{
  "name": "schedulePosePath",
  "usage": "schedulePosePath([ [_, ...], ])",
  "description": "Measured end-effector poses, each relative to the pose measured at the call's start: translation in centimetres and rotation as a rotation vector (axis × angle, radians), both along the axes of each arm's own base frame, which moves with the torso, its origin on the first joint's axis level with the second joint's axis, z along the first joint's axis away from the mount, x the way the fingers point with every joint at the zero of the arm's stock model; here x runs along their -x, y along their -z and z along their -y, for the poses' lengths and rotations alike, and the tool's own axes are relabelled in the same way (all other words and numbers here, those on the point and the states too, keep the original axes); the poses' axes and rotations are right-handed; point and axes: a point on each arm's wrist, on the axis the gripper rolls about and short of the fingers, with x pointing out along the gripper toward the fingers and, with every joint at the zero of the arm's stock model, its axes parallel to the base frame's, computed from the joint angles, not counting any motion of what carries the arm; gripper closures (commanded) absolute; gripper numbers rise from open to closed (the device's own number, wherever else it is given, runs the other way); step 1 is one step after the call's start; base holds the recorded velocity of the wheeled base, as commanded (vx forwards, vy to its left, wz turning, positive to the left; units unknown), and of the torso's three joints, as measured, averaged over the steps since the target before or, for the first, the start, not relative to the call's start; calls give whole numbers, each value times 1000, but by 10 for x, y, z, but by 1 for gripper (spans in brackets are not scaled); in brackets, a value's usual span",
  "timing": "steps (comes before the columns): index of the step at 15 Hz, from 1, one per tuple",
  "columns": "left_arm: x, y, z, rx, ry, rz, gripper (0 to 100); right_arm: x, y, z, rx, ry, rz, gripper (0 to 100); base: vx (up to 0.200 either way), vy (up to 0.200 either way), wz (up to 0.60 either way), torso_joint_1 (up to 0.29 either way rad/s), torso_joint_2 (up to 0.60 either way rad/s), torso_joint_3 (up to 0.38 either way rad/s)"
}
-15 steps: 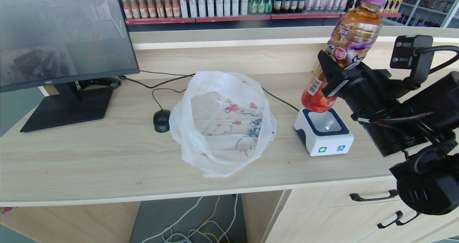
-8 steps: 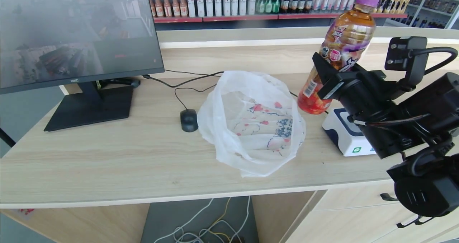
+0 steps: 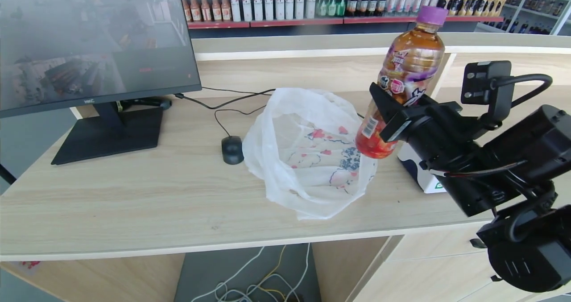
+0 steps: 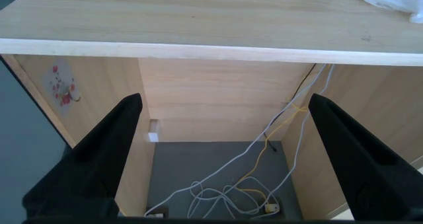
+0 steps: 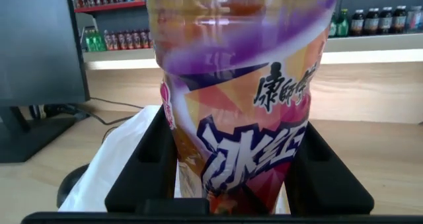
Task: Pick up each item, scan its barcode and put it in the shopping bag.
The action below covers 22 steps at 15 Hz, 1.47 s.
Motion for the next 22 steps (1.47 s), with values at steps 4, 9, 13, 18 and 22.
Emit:
schedulePosePath([
  [4, 0, 0, 0, 0, -1, 0, 0, 1, 4, -12, 84, -43, 31, 100, 0, 0, 0, 0, 0, 0],
  [9, 0, 0, 0, 0, 0, 0, 0, -10, -1, -37, 139, -74, 9, 100, 0, 0, 0, 0, 0, 0],
  [13, 0, 0, 0, 0, 0, 0, 0, -29, -10, -63, 137, -99, 19, 100, 0, 0, 0, 0, 0, 0],
  [18, 0, 0, 0, 0, 0, 0, 0, -57, -13, -86, 118, -102, 40, 100, 0, 0, 0, 0, 0, 0],
  [22, 0, 0, 0, 0, -1, 0, 0, -69, 1, -94, 112, -110, 19, 100, 0, 0, 0, 0, 0, 0],
])
